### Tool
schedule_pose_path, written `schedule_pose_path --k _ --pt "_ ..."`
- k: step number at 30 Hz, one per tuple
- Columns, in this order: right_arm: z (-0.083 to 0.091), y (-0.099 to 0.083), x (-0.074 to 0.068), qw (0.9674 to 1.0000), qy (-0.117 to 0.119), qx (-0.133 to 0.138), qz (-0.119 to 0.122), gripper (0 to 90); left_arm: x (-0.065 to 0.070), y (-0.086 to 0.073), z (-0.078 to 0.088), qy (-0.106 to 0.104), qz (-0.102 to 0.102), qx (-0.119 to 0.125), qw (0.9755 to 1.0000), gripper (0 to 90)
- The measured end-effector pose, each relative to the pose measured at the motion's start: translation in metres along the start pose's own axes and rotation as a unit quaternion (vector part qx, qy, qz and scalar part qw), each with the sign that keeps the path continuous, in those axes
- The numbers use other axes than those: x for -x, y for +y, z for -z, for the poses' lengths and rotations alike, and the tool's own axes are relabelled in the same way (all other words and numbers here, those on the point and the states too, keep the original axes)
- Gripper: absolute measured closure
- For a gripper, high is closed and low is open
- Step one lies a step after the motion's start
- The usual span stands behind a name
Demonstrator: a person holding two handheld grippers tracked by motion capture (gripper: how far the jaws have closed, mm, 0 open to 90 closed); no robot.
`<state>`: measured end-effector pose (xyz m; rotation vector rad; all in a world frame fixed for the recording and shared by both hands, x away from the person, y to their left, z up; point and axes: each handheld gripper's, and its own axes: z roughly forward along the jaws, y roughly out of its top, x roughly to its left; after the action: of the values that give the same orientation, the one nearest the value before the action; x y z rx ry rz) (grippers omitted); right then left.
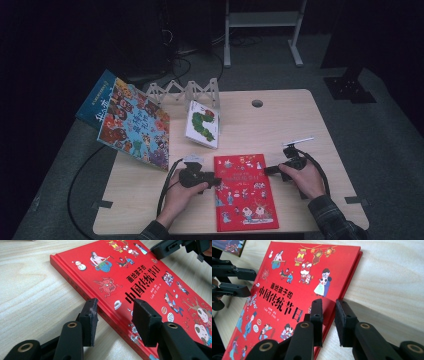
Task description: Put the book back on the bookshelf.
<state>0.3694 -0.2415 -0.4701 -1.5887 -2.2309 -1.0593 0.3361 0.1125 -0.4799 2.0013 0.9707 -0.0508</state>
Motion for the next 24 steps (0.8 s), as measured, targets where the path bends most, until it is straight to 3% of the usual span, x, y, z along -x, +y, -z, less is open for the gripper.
schedule_pose_path --k 4,10,24 --pt "0.001 0.0 -0.001 0.9999 -0.003 -0.011 -0.012 75.5 0.0 0.0 0.0 0.001 -0.001 0.001 1.0 54.5" --pt "0.001 0.0 0.003 0.9995 0.013 -0.012 -0.028 74.9 0.0 0.0 0.0 0.0 -0.002 0.002 1.0 54.7" --pt "-0.001 0.013 0.006 0.9992 0.014 -0.013 -0.035 74.3 -0.001 0.0 0.0 -0.002 -0.001 0.003 1.0 55.2"
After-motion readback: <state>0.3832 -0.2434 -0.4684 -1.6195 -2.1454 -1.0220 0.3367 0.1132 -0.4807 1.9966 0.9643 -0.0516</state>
